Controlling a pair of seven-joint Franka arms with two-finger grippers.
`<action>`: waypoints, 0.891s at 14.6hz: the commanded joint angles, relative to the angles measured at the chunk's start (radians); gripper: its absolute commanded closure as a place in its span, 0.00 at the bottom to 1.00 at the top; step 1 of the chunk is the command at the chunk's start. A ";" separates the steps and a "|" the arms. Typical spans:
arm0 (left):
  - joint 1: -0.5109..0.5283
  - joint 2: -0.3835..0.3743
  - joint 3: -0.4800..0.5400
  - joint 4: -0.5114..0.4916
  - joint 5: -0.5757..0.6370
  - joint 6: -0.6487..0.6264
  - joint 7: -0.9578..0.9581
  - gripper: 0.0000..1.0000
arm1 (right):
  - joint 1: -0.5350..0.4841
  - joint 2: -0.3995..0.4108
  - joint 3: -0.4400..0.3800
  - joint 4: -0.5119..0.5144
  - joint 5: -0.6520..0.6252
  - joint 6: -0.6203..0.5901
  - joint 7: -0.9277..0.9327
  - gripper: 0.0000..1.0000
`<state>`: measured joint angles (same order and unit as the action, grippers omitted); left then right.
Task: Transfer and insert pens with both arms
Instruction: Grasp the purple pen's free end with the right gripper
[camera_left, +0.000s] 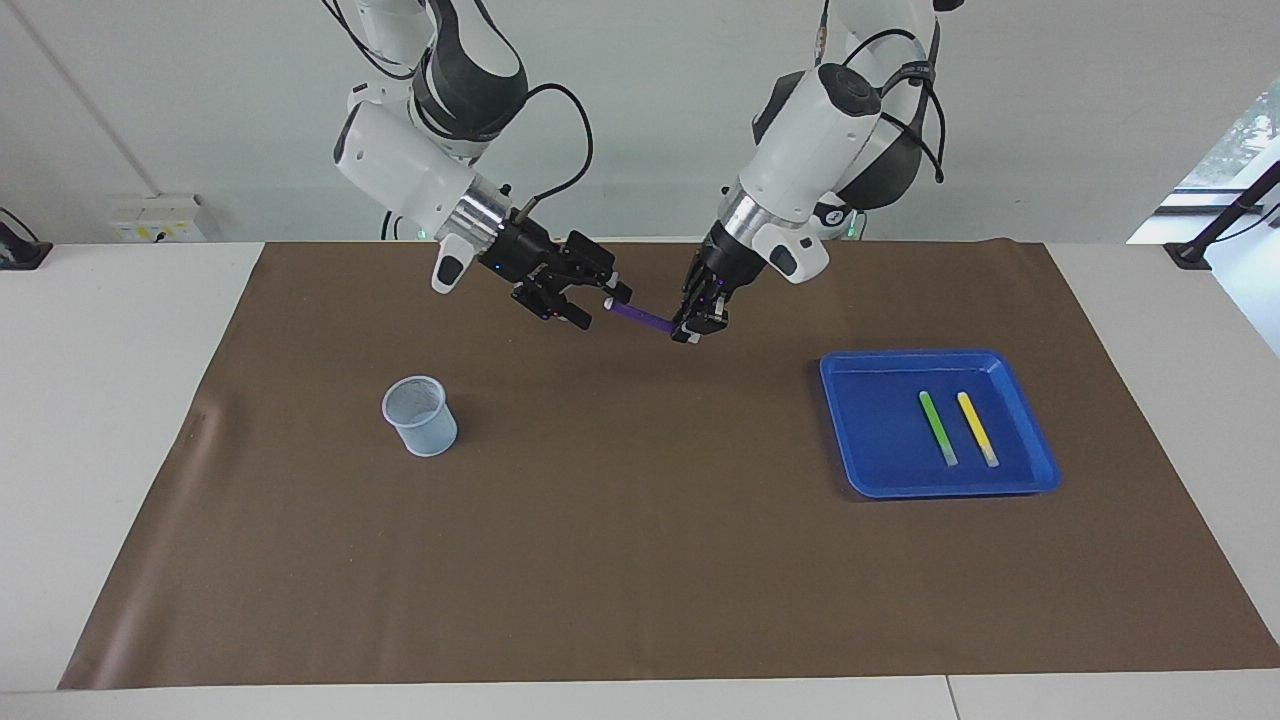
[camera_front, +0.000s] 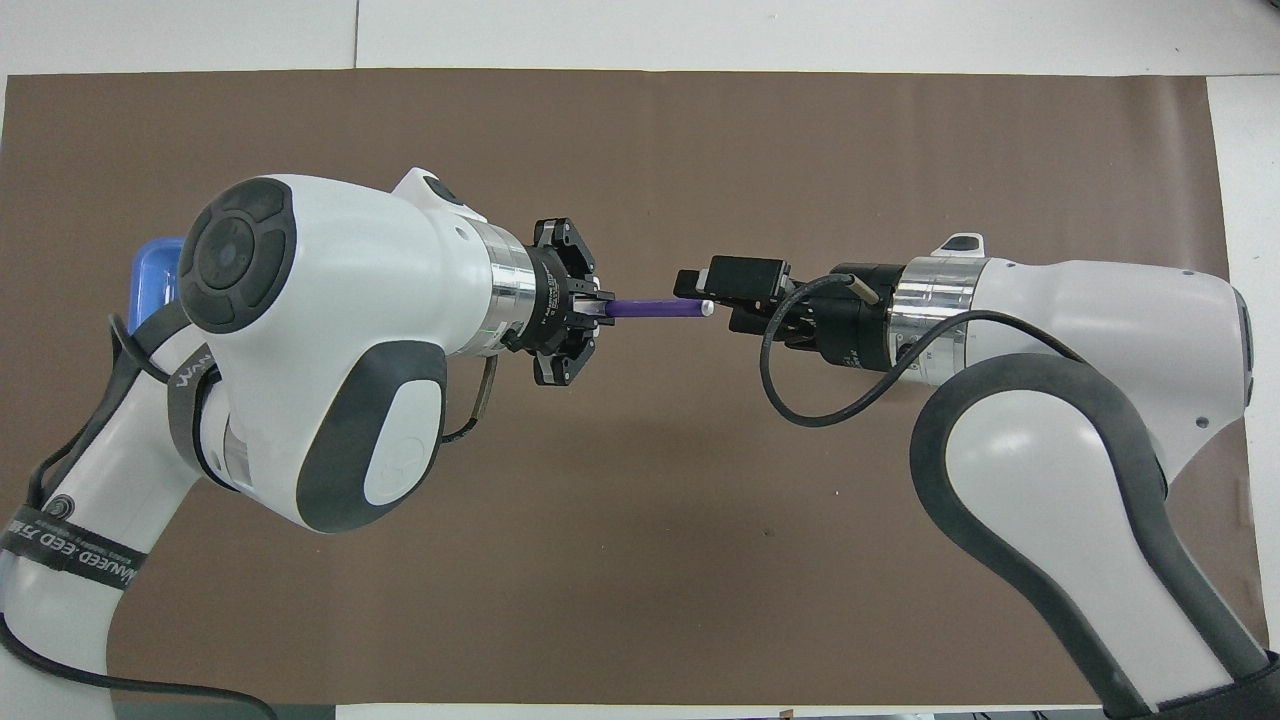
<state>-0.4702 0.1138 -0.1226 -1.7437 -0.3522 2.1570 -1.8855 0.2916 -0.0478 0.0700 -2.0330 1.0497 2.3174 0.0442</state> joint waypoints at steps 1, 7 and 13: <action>-0.019 -0.011 0.011 -0.011 -0.021 0.026 -0.026 1.00 | -0.002 0.014 0.002 0.030 0.026 0.002 0.019 0.09; -0.018 -0.011 0.011 -0.017 -0.021 0.041 -0.029 1.00 | 0.001 0.014 0.002 0.033 0.026 0.002 0.020 0.26; -0.018 -0.011 0.011 -0.019 -0.021 0.040 -0.030 1.00 | 0.006 0.016 0.004 0.033 0.024 0.010 0.017 0.43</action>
<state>-0.4755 0.1138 -0.1224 -1.7455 -0.3526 2.1806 -1.9051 0.2944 -0.0432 0.0699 -2.0148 1.0501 2.3174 0.0583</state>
